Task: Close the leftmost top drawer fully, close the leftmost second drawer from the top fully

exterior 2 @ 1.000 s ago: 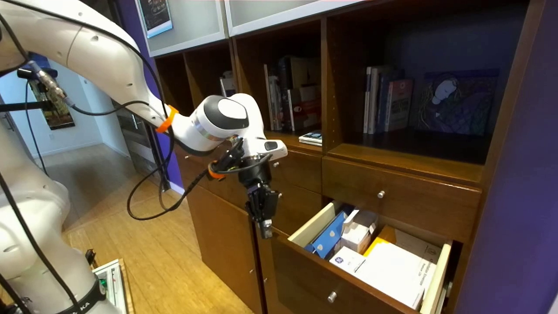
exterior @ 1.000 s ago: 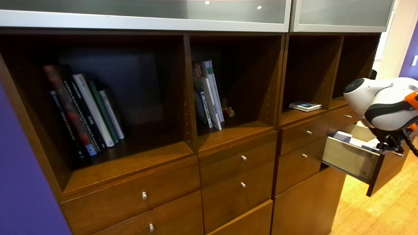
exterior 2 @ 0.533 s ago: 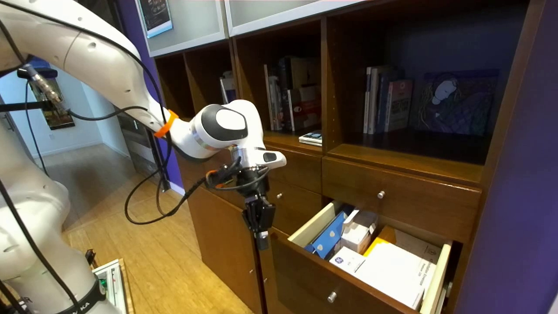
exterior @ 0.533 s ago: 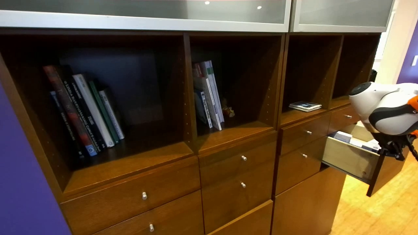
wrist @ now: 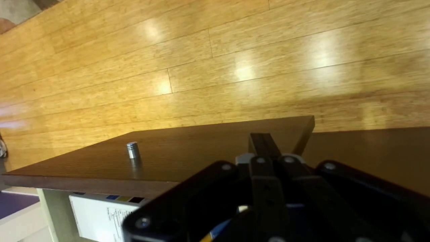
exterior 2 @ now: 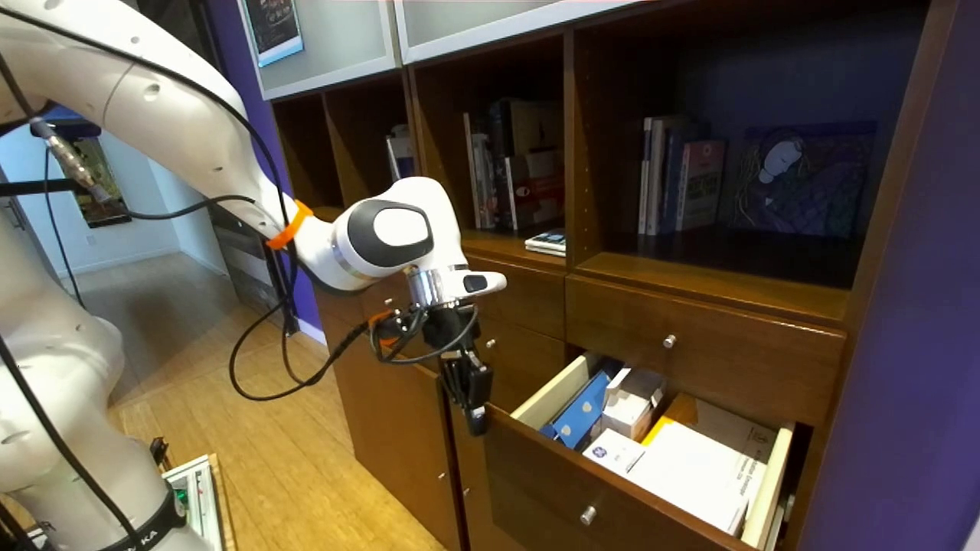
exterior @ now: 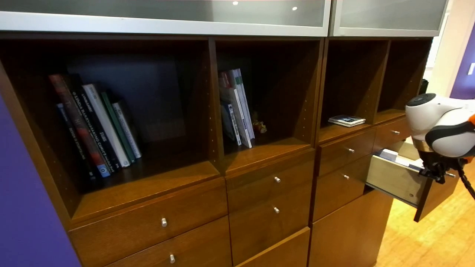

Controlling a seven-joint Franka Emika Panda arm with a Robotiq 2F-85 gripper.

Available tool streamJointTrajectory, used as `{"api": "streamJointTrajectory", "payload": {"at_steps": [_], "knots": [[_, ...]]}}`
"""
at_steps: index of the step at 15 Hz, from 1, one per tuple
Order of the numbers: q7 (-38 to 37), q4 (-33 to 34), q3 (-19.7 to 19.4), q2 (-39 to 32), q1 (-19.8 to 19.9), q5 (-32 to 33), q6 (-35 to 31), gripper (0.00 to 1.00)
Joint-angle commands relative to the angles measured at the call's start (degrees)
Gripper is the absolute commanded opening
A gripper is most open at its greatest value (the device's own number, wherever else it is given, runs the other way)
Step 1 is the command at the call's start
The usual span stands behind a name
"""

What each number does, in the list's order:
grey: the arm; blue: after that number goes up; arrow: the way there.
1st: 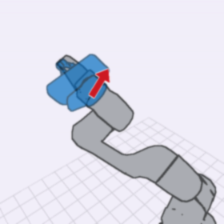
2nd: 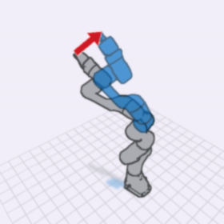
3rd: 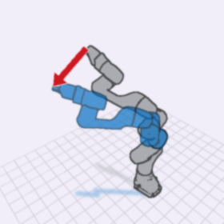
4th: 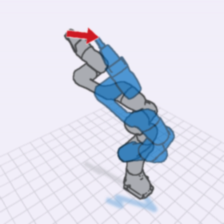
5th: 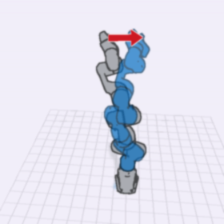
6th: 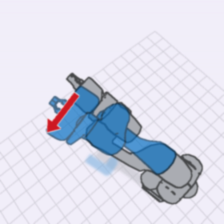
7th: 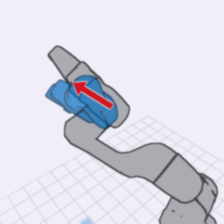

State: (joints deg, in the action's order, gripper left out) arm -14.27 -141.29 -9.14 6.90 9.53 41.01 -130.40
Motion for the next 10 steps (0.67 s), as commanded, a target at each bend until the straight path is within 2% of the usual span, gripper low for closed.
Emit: {"api": "streamJointTrajectory", "payload": {"at_steps": [1, 10], "knots": [[-4.45, -0.26, -0.04, -0.46, 1.09, 1.22, -5.95, 0.0], [-22.25, 4.69, -0.08, -6.76, 1.87, 14.42, -19.76, 0.0]]}}
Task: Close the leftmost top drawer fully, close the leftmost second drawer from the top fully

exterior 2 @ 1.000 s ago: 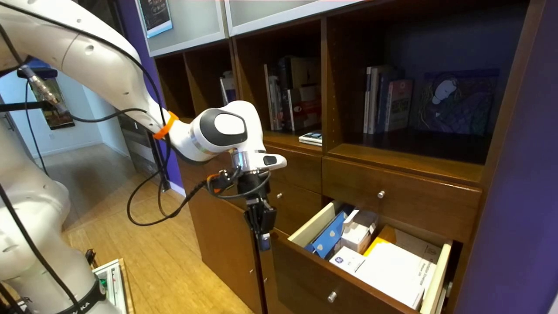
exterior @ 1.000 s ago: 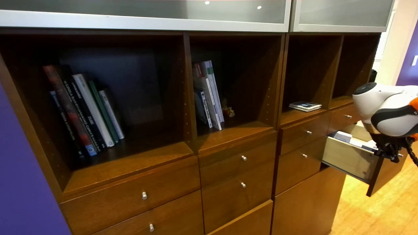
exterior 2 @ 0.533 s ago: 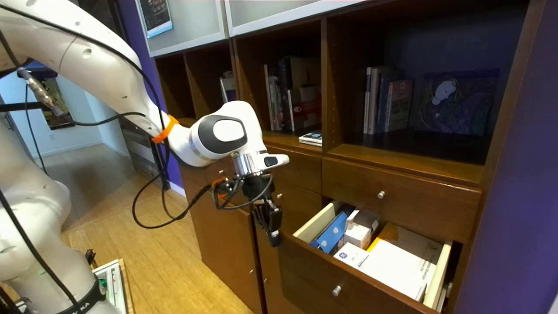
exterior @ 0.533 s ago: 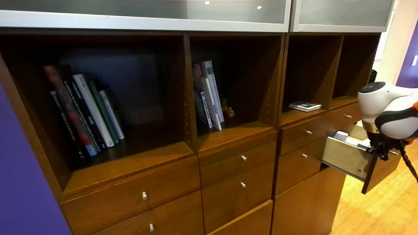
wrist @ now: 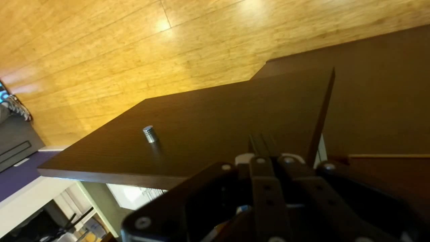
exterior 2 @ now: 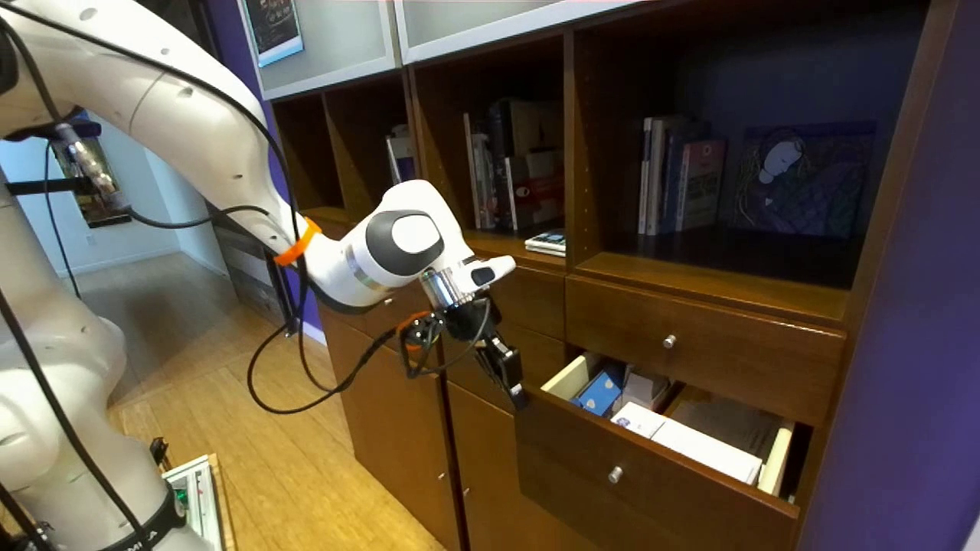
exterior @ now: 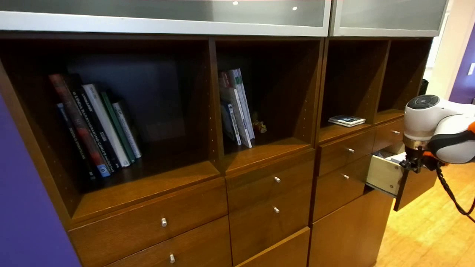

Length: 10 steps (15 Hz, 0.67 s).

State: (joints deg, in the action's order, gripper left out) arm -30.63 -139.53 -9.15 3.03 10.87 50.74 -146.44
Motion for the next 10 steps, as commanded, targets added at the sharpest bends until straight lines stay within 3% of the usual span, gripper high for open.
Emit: {"api": "streamJointTrajectory", "payload": {"at_steps": [1, 7, 10], "knots": [[-6.9, 3.72, -0.09, -3.77, 0.27, 5.18, -4.42, 0.0], [-16.24, 8.66, -0.2, -8.55, -0.28, 12.6, -7.63, 0.0], [-18.69, 10.53, 0.15, -10.54, -0.6, 12.92, -8.76, 0.0]]}}
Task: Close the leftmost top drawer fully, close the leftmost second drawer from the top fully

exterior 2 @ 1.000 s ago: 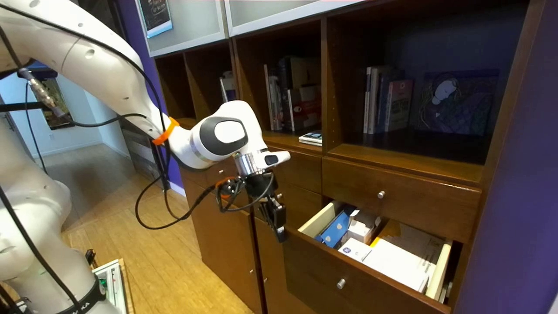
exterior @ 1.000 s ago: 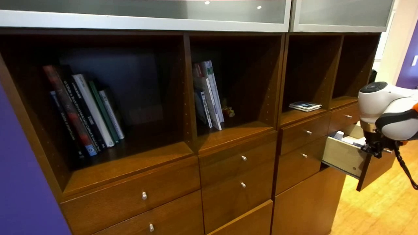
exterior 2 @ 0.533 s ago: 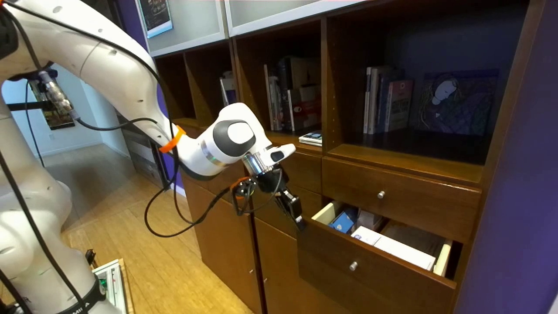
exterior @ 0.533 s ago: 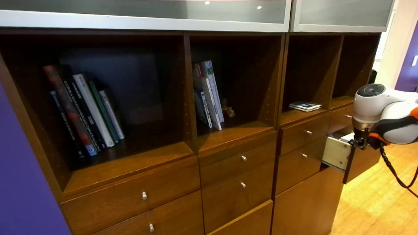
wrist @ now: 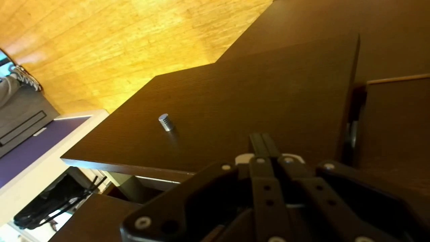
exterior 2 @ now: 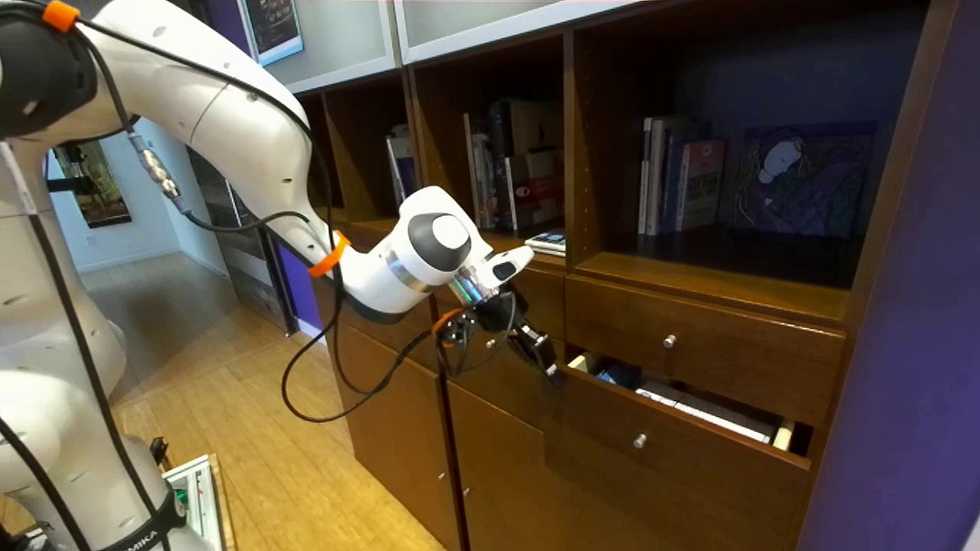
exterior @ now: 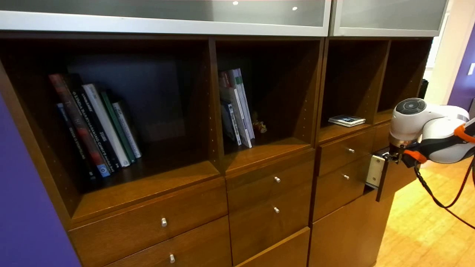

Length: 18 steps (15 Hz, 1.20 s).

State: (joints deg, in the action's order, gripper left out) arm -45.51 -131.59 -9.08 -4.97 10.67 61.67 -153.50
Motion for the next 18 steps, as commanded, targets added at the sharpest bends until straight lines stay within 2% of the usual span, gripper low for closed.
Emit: {"api": "streamJointTrajectory", "payload": {"at_steps": [1, 10, 13, 15, 16, 17, 18], "knots": [[-4.17, 3.06, 0.23, -3.06, -0.51, 1.55, -2.02, 0.0], [-7.32, 7.21, 0.48, -7.19, -0.59, -0.05, -6.24, 0.0], [0.63, 5.1, 2.03, -5.92, 0.26, -6.39, -4.82, 0.0], [11.5, 1.27, 2.51, -3.17, -0.09, -16.65, -4.17, 0.0], [16.08, -1.41, 6.88, -1.24, 3.35, -20.28, -3.43, 0.26], [20.59, -2.93, 8.21, 0.43, 3.97, -23.73, -1.92, 0.27], [24.93, -5.14, 10.61, 2.85, 5.42, -27.71, -0.01, 0.33]]}}
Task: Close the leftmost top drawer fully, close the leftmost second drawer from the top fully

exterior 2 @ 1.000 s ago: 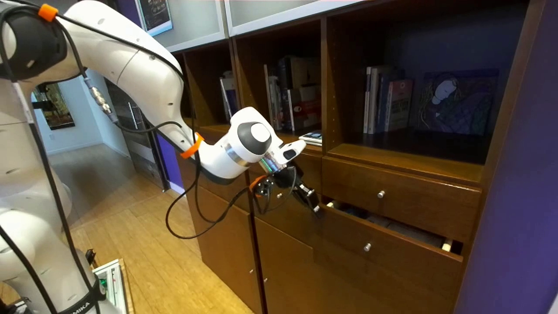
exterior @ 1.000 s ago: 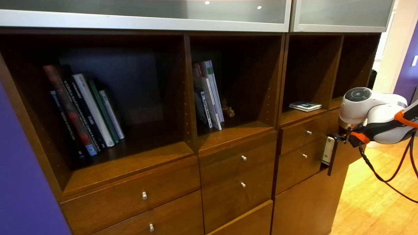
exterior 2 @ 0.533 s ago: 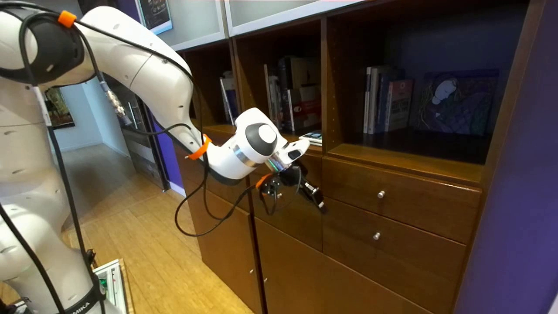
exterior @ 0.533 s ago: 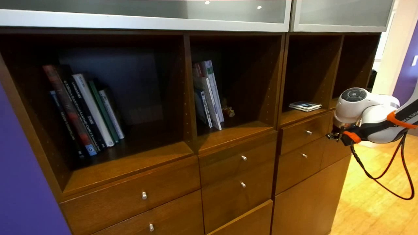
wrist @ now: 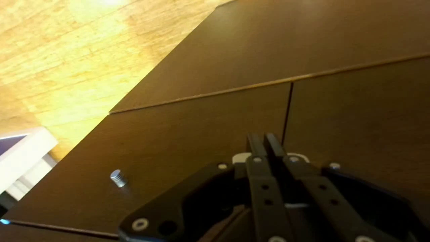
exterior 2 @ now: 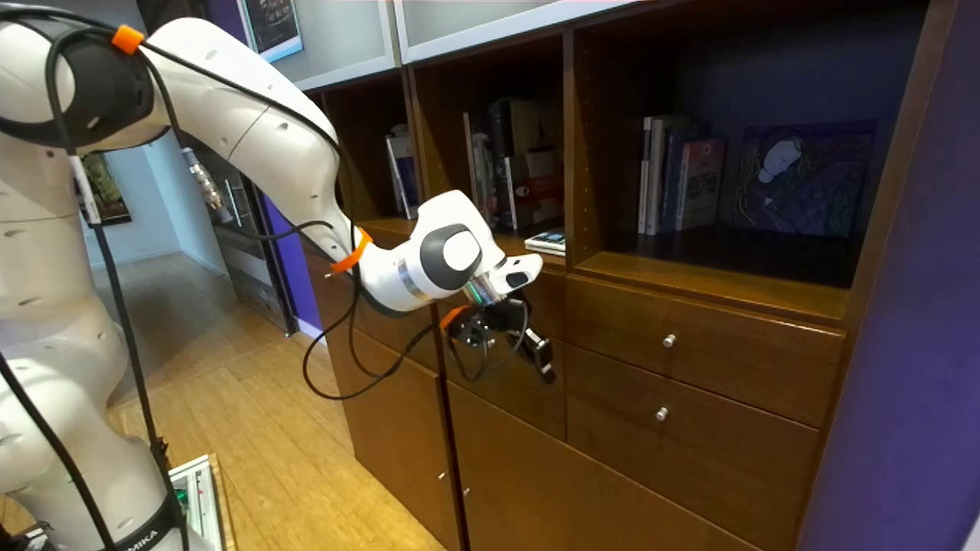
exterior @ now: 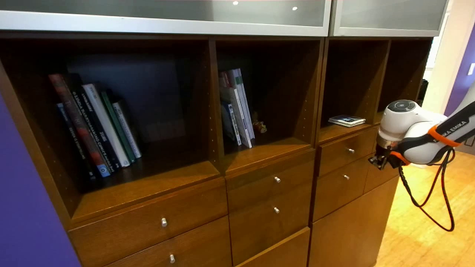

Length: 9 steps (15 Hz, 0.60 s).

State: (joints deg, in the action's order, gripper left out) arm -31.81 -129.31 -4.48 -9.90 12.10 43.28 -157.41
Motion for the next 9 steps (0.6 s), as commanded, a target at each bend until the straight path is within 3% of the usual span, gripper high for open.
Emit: {"api": "streamJointTrajectory", "payload": {"at_steps": [1, 3, 4, 5, 9], "knots": [[15.47, -8.88, 7.32, 10.19, 4.59, -13.63, 6.63, 0.4], [23.73, -10.25, 7.63, 15.45, 4.3, -22.31, 13.32, 0.54], [26.86, -9.87, 3.26, 17.95, 0.15, -25.62, 17.64, 0.6], [29.86, -9.38, 2.68, 20.39, -0.2, -28.2, 21.7, 0.66], [37.65, -5.91, -0.44, 31.05, -1.74, -30.69, 40.2, 0.95]]}}
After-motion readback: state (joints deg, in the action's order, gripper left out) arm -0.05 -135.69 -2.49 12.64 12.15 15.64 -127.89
